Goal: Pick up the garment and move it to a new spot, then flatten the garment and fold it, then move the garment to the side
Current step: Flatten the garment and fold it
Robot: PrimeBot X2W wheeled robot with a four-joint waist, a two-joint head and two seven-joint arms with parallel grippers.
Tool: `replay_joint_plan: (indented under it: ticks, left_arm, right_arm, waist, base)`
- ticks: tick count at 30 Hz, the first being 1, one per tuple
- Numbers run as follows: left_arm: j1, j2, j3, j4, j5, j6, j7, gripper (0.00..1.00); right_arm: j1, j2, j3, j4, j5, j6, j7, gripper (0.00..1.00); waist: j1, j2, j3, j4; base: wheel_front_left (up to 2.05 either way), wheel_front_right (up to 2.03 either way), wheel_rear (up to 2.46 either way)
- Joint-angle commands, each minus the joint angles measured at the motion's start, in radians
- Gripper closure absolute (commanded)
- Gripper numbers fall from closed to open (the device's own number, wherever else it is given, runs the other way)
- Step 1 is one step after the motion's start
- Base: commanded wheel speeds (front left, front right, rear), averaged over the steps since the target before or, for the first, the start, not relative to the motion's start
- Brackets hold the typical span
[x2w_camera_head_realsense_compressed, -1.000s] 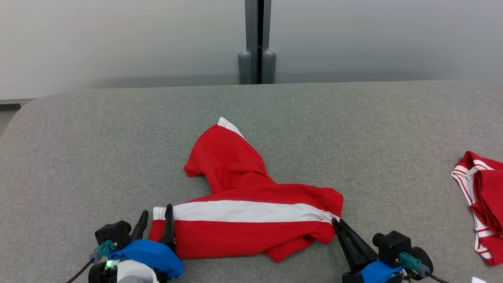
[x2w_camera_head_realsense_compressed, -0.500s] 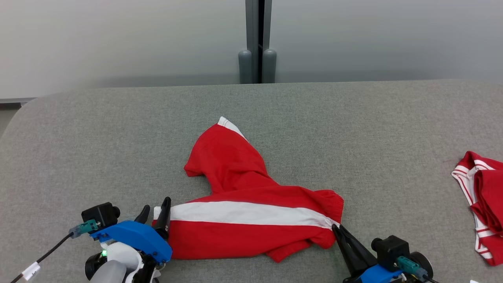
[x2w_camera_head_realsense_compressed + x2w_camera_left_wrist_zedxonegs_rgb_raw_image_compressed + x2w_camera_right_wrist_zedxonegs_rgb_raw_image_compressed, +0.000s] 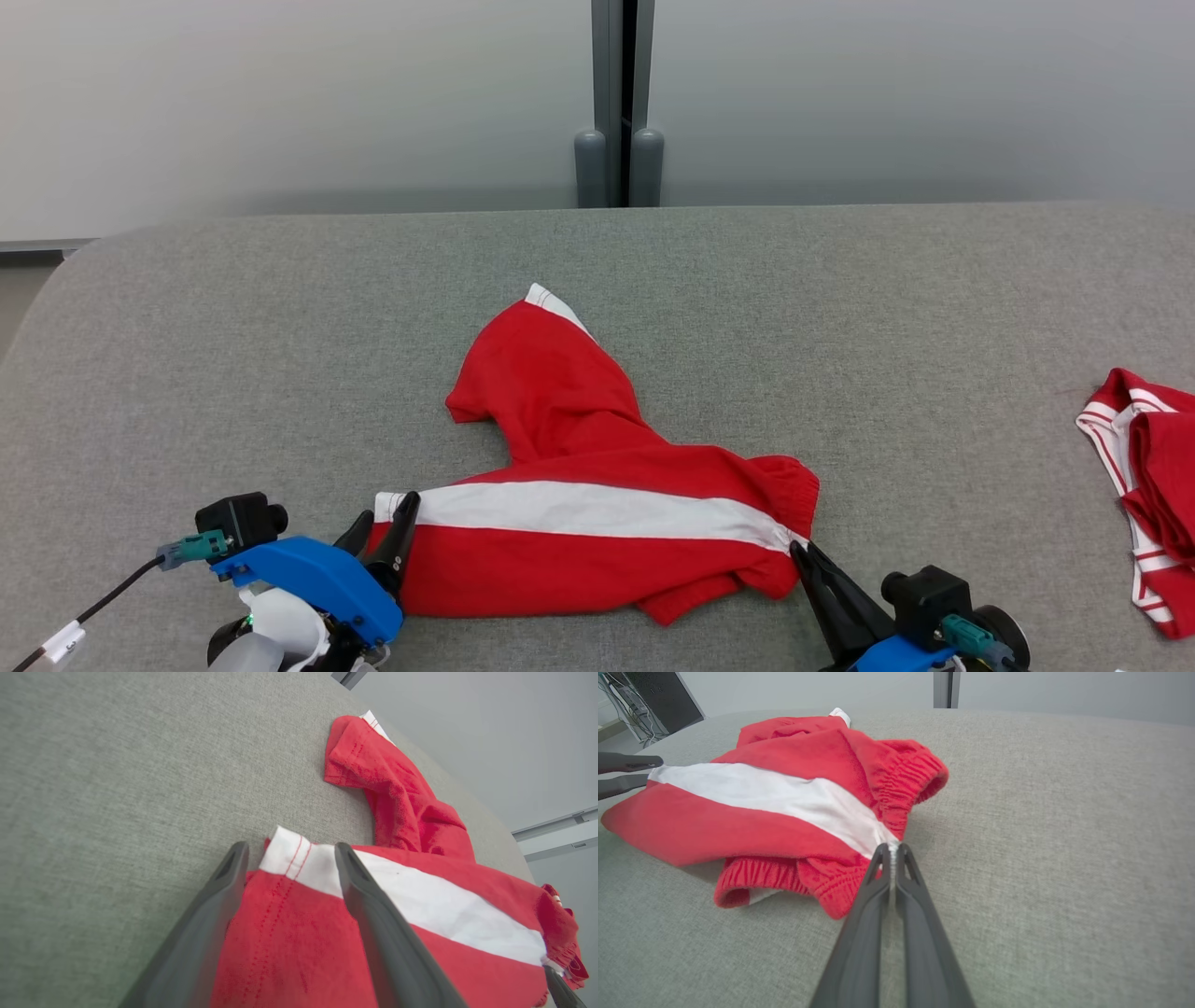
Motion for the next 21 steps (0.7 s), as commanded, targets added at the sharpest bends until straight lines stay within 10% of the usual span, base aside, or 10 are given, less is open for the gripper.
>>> replay_joint_plan:
  ticks: [1,21]
  left_arm:
    - [0.012,0.008,-0.013,-0.014,-0.018,-0.001,0.001,0.00]
    - [-0.056,0.117,-0.175,-0.067,-0.165,-0.001,-0.003,0.00]
  right_arm:
    - [0.012,-0.002,0.003,0.002,-0.003,0.000,0.000,1.00]
    - [-0.011,-0.007,0.016,0.003,0.008,0.000,0.000,1.00]
  waist:
    - [0.0000,-0.0001,-0.001,0.001]
    - [0.0000,-0.0001,0.016,-0.013]
  base:
    - [0.00,0.00,0.00]
    - [0.00,0.00,0.00]
